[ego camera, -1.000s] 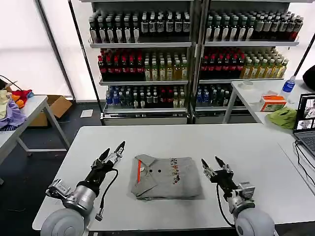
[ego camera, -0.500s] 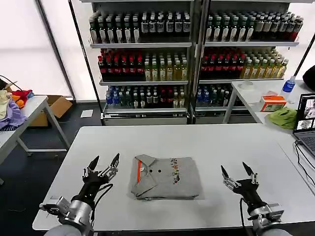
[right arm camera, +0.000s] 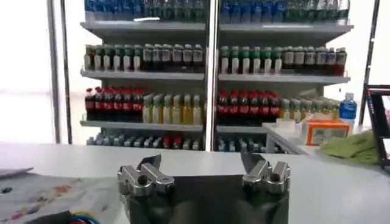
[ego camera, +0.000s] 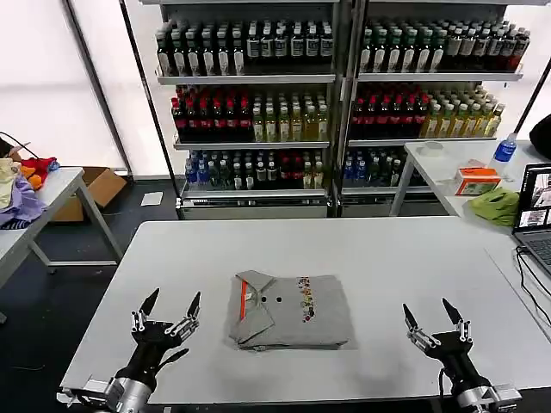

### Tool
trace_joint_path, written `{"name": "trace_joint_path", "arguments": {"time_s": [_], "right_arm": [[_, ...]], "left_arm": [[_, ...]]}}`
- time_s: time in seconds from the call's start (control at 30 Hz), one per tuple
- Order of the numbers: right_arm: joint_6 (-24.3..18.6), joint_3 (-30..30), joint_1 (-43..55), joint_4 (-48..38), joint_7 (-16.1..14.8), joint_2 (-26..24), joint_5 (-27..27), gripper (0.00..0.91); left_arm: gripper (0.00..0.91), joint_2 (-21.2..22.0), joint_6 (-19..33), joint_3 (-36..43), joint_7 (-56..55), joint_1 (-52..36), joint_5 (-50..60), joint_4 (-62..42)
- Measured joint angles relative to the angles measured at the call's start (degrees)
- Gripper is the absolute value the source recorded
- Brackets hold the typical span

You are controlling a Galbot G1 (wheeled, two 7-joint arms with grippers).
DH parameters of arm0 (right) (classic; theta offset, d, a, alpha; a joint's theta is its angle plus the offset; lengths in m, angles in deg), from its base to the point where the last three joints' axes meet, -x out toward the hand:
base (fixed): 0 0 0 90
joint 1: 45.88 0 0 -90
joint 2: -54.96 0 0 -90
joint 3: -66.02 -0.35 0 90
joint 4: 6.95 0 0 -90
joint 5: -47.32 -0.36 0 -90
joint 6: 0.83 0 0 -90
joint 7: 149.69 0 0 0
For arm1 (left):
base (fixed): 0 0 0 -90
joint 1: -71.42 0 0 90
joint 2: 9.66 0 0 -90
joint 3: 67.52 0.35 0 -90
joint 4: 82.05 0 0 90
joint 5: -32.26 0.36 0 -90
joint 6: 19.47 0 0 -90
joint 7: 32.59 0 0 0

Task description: Fold and organize the clothes.

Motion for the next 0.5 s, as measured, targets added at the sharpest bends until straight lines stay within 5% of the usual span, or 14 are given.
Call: {"name": "trace_joint_path", "arguments": {"time_s": [0.5], "right_arm": [[-1.4,-1.6,-2.2,1.2,-2.2,0.8,-0.6,0.907]], "left_arm": [[0.907,1.6,2.6,-3.4,6.9,3.1,4.1,1.5]]}}
